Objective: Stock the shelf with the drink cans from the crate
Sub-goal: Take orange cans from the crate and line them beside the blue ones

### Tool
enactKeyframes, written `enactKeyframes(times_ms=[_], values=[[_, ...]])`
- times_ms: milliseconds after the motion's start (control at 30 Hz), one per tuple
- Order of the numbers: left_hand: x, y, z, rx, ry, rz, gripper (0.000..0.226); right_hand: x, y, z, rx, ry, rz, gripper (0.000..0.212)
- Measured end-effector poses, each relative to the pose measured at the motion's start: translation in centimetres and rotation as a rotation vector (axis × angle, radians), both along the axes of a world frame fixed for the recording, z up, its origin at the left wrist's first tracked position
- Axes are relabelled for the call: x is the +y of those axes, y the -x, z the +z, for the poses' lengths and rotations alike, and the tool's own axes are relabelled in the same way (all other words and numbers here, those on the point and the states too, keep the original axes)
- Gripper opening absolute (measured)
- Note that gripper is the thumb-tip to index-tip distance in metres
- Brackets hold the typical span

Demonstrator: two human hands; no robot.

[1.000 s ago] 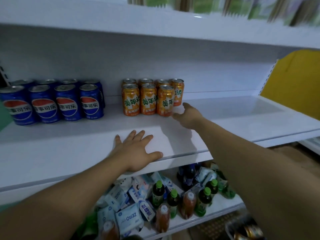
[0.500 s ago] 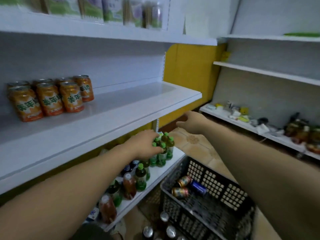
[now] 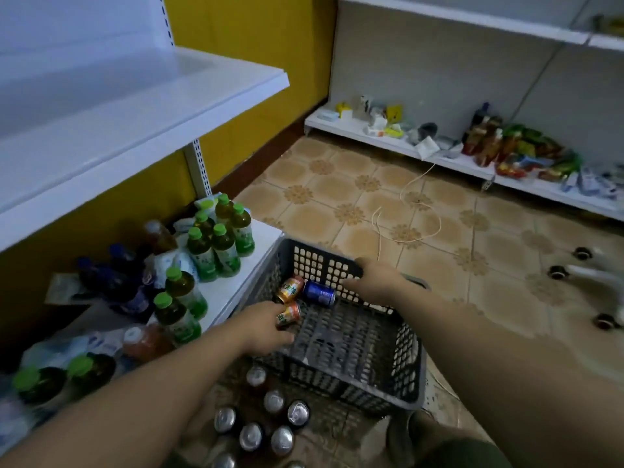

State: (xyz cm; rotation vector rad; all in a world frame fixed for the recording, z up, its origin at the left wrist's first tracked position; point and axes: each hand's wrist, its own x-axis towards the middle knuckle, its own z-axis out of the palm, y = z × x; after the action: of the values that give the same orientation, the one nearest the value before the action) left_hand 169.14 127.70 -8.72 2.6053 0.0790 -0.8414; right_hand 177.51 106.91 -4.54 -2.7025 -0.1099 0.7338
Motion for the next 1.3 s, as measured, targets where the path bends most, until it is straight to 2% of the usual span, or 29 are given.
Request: enactKeyframes(times_ms=[100, 400, 567, 700, 800, 933, 1033, 1167, 1300], values=[[0.6, -3.7, -4.4, 0.059, 0.014, 0.048, 0.077, -0.5, -3.0, -5.2, 0.101, 0.025, -0.013, 0.062], [1.8, -13.6, -20.3, 0.239, 0.148, 0.287, 0.074, 3.6, -12.6, -23.0, 0.327, 0.007, -0.012, 0.039], [3.4, -16.3, -27.9, 0.333, 0.218, 0.447, 0.068, 7.8, -15.7, -32.3, 0.353, -0.023, 0.128, 0.051], [4.5, -17.1, -32.6, 0.343, 0.256, 0.585, 0.054, 10.6, -16.8, -39.5, 0.344, 0.001, 0.245, 0.080], [4.9, -17.1, -34.8, 0.375, 0.279, 0.657, 0.051, 11.6, -16.5, -42.7, 0.295, 0.031, 0.297, 0.075], [5.3, -17.0, -35.0, 0.377, 0.305, 0.690, 0.052, 11.9, -15.4, -43.7, 0.286, -0.002, 0.226, 0.067], [5.7, -16.7, -34.0, 0.400, 0.338, 0.717, 0.063, 10.8, -14.5, -42.1, 0.325, -0.114, 0.052, 0.065], [5.7, -16.2, -30.5, 0.389, 0.429, 0.823, 0.076, 8.9, -12.6, -36.8, 0.325, -0.331, -0.152, 0.074], [4.6, -15.5, -24.0, 0.282, 0.651, 0.985, 0.067, 8.0, -10.3, -29.7, 0.248, -0.516, -0.233, 0.076]])
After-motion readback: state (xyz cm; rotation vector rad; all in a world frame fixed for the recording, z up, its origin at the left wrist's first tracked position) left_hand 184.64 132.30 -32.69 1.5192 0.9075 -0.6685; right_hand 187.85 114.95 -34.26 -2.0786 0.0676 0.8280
